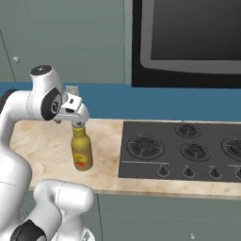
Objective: Place the drinks on the dining counter in a tight cluster.
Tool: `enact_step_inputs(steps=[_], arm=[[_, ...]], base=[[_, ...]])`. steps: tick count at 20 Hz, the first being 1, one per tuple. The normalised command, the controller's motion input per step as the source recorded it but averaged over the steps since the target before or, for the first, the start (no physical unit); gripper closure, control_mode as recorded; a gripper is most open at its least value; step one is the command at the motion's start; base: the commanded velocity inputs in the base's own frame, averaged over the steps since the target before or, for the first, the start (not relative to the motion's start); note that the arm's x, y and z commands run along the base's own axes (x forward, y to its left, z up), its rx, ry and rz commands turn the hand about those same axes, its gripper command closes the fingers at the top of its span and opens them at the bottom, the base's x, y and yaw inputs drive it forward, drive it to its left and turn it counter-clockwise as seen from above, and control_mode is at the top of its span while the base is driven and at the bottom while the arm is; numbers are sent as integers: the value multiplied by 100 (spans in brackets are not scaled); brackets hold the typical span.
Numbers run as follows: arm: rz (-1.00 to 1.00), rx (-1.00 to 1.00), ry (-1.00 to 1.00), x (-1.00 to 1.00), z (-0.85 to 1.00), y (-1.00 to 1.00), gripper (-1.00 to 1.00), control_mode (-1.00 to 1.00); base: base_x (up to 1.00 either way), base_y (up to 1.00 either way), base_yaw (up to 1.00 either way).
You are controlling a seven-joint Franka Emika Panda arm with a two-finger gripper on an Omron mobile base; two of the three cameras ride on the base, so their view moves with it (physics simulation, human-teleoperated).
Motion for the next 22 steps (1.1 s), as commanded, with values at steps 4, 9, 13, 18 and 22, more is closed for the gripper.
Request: enact_step_inputs(steps=[4,9,13,18,22], arm=[[0,1,0,21,-8,0,-100,-100],[0,0,-1,13,-5,0,-100,-100],[0,0,0,21,-16,1,-100,-100],[0,0,0,17,-29,2,-100,-100],[0,1,0,19,-12,0,-100,-100]], base=[[0,0,0],[0,0,0],[0,0,0],[0,0,0],[0,0,0]])
